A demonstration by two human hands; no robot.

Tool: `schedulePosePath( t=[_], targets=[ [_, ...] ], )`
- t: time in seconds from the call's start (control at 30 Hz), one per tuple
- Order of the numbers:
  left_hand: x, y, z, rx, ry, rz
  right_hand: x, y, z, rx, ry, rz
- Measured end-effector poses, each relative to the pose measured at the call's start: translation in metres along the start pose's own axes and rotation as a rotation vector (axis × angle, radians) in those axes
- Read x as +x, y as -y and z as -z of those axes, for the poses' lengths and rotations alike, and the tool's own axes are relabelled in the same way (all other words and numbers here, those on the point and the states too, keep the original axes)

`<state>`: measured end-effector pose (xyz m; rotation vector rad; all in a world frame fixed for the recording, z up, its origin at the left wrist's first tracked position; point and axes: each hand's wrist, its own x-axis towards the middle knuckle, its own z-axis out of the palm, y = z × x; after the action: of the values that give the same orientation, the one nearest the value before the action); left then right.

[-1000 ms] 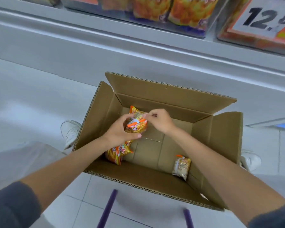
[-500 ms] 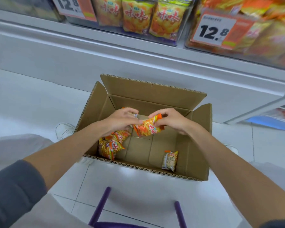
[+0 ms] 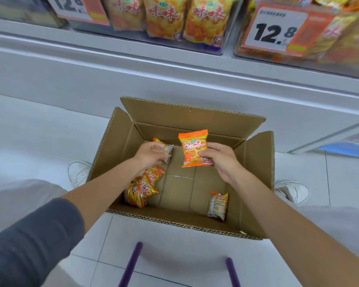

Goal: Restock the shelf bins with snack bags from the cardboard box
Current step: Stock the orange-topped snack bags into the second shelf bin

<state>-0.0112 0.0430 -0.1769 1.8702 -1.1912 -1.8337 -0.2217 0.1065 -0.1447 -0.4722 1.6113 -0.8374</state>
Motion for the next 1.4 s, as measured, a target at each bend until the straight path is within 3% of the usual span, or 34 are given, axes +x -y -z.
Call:
schedulePosePath(
  t=[0.07,0.23,0.47,0.6,0.73,0.87,1.03,1.4],
  targets=[
    [0.023,0.010,-0.002,0.140,-0.099,-0.063,0.001,-0.005,0.002,-0.014,-0.012,-0.010],
    [0.078,0.039,-0.015,0.362,-0.060,-0.157,0.006,-0.018,0.006,0.021,-0.017,-0.052],
    [0.101,0.060,-0.028,0.716,-0.207,-0.226,0.017,-0.031,0.003,0.027,-0.026,-0.128],
    [0.100,0.065,-0.027,0.760,-0.222,-0.267,0.017,-0.034,0.000,0.038,-0.010,-0.152],
    [0.097,0.053,-0.021,0.662,-0.177,-0.369,0.014,-0.036,0.002,0.038,-0.011,-0.165],
    [0.057,0.014,-0.011,0.318,0.000,-0.442,0.005,-0.026,0.010,0.053,0.004,-0.131],
    [-0.014,-0.020,0.003,-0.078,0.215,-0.256,-0.017,-0.002,0.026,0.135,0.085,-0.014],
    [-0.105,-0.086,-0.022,-0.471,0.190,-0.273,-0.073,0.051,0.045,0.334,0.220,0.060]
  ],
)
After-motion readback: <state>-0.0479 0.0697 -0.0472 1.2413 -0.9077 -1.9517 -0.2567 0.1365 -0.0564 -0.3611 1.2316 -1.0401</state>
